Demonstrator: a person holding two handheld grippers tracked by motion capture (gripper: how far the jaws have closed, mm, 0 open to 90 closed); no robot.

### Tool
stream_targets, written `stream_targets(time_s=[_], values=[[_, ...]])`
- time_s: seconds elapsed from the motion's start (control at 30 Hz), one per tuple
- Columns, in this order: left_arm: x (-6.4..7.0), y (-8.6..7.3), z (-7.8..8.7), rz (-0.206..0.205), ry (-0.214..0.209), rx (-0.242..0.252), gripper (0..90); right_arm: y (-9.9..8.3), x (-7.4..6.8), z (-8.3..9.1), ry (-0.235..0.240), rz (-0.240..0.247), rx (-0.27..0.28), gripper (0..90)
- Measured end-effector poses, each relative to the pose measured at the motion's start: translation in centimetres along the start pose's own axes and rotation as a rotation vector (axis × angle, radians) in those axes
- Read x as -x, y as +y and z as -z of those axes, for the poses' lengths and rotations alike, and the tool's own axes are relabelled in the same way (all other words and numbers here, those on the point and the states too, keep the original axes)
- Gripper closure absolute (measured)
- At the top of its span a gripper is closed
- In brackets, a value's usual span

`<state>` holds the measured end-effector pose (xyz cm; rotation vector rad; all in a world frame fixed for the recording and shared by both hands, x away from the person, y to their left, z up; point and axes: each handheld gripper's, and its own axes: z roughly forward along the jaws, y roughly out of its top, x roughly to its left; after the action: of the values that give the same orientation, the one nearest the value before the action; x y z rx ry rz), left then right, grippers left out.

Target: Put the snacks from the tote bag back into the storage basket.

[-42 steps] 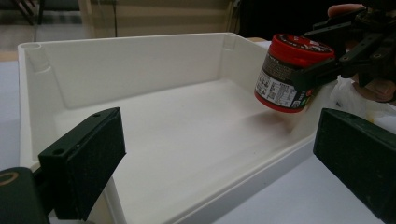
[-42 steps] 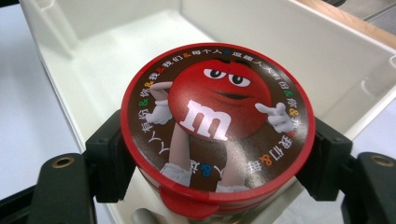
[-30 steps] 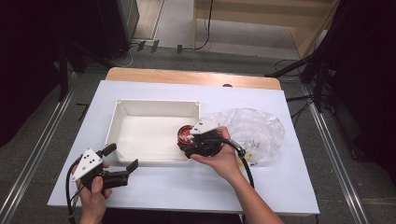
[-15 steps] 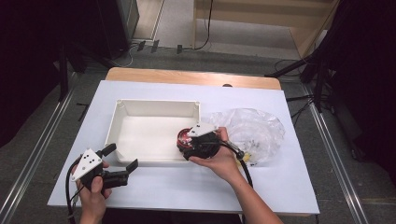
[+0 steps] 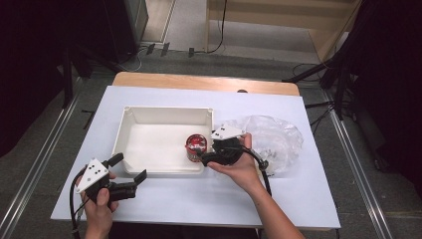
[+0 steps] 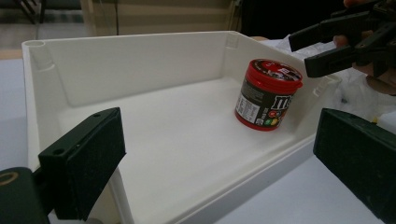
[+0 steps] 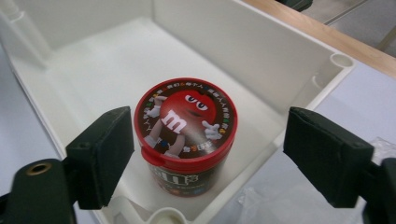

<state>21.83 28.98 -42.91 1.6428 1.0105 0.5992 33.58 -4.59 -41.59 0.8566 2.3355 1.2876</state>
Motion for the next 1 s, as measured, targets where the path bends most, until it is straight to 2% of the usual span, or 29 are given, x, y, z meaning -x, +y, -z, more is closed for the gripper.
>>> stream_targets(time_s=[0.27, 0.5, 0.9, 1.0], values=[[-0.1, 0.1, -0.1, 0.004, 0.001, 0.000, 2.7, -0.2, 0.8, 1.2, -0.049, -0.040, 0.045, 15.1], [0.0, 0.1, -0.6, 0.000, -0.010, -0.004, 2.7, -0.6, 2.0, 2.8, -0.077, -0.089, 0.085, 14.5], [-0.4, 0.3, -1.0, 0.003, -0.011, -0.002, 2.7, -1.6, 3.9, 5.4, -0.117, -0.144, 0.117, 14.5], [-0.3, 0.2, -1.1, -0.011, -0.008, -0.008, 2.7, -2.0, 4.3, 6.0, -0.131, -0.157, 0.121, 14.5]])
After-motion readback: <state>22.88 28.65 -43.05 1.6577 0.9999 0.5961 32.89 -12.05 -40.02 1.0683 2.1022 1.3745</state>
